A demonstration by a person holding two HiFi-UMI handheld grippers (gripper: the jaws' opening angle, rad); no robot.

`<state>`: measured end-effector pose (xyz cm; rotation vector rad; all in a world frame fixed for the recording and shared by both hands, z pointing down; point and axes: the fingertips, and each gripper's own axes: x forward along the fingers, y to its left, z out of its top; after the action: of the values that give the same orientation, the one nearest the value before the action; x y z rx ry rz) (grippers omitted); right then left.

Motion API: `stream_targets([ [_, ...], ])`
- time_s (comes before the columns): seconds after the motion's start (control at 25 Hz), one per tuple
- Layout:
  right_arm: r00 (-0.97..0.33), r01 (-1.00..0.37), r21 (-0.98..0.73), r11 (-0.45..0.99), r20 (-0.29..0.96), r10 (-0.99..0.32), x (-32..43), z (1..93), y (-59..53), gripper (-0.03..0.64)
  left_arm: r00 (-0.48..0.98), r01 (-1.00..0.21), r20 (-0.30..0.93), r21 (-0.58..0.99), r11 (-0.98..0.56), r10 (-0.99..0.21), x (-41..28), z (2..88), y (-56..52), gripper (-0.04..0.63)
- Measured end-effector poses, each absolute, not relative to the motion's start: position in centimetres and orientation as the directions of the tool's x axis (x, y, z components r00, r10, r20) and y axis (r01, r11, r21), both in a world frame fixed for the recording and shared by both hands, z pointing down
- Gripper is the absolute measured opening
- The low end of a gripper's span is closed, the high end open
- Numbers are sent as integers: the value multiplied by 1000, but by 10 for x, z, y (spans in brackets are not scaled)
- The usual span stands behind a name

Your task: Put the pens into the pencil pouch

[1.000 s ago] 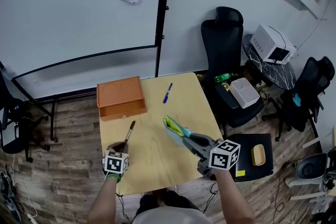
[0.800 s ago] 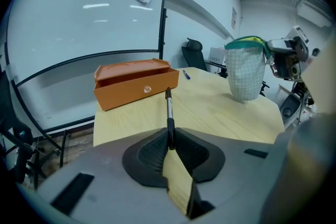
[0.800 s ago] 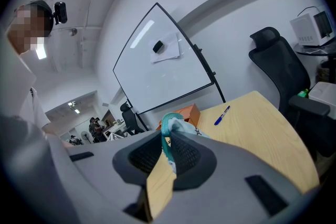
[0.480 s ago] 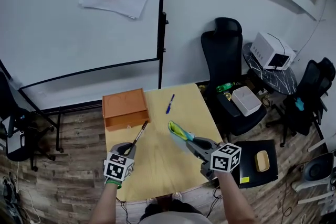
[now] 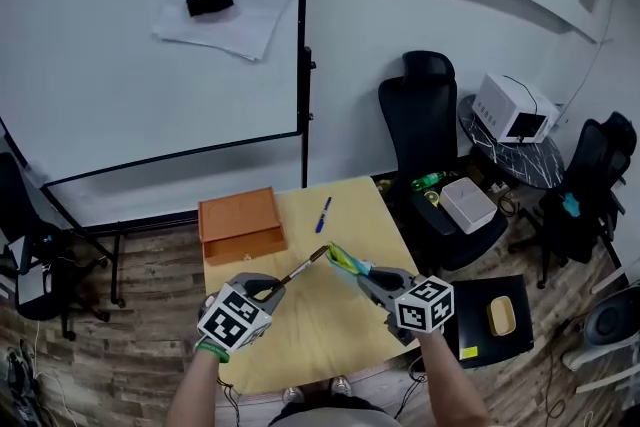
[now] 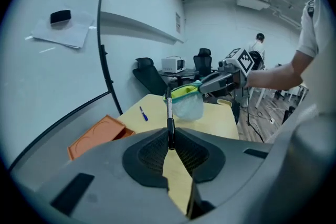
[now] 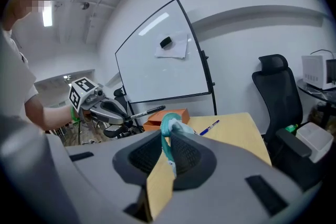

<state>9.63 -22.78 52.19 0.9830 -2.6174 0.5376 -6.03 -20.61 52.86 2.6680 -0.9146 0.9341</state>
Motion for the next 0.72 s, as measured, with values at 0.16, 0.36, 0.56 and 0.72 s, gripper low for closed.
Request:
stream_targets([
  [0.16,-718,-673,-209,710,414,-559,95,525,-225,49,587,-508,694,-86,-857,-417,-50,536,-201,46],
  [0.36,-717,-645,-147,750,457,-527,88,531,-216,49,512,-407,797,-105,-908,-321,-50,544,-191,46],
  [0.56,-725,-626,-146,766,471,-503,84,537,-209,49,434,-298,876,-82,-951,-211,-47,555,-179,46],
  [0.72,-747,-590,-147,794,472,-468,77,538,-201,49,415,-275,889,-78,-958,-192,-42,559,-180,46],
])
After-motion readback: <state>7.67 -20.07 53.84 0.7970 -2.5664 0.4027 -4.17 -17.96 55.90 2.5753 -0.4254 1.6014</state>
